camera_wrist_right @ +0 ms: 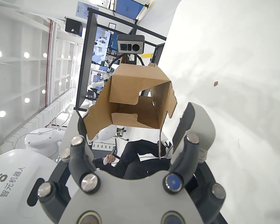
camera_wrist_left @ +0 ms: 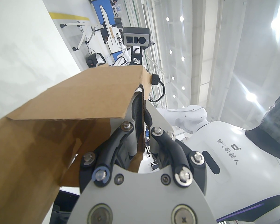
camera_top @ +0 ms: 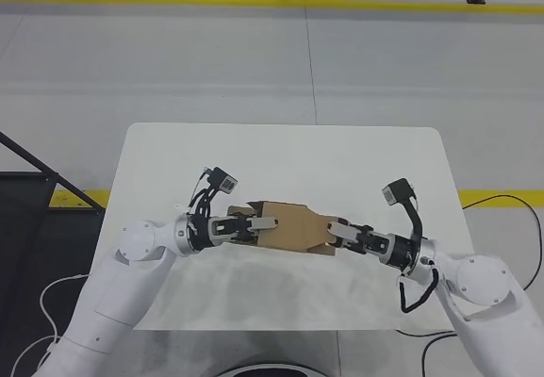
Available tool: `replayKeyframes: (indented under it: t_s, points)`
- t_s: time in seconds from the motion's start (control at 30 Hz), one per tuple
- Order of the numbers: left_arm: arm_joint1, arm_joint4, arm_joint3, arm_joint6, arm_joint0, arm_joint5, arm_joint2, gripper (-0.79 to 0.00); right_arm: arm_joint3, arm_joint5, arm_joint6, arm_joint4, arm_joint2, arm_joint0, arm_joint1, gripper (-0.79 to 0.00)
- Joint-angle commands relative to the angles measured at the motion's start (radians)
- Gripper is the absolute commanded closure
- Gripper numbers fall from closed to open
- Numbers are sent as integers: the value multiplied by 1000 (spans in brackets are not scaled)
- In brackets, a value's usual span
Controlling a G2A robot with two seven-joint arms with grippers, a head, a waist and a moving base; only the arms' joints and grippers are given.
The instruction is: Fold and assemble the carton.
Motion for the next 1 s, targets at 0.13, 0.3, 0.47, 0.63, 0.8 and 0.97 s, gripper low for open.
replayKeyframes:
  t_s: [0.13, 0.3, 0.47, 0.63, 0.8, 0.97]
  points:
    - [1, -2, -4, -2, 2, -1, -1, 0, 12, 4, 9, 1, -1, 7, -2, -628]
    - [1, -5, -5, -4, 2, -3, -1, 0, 23, 11, 14, 3, -6, 16, -4, -508]
    - [1, -10, -9, -6, 3, -4, -5, 0, 32, 24, 20, 5, -8, 22, -6, -505]
    - [2, -21, -17, -13, 7, -10, -9, 0, 43, 40, 24, 2, -14, 30, -8, -489]
    - [3, -24, -19, -20, 8, -8, -11, 0, 54, 42, 31, 8, -19, 38, -10, -496]
    - [3, -19, -20, -20, 7, -5, -8, 0, 54, 42, 43, 8, -26, 44, -12, -471]
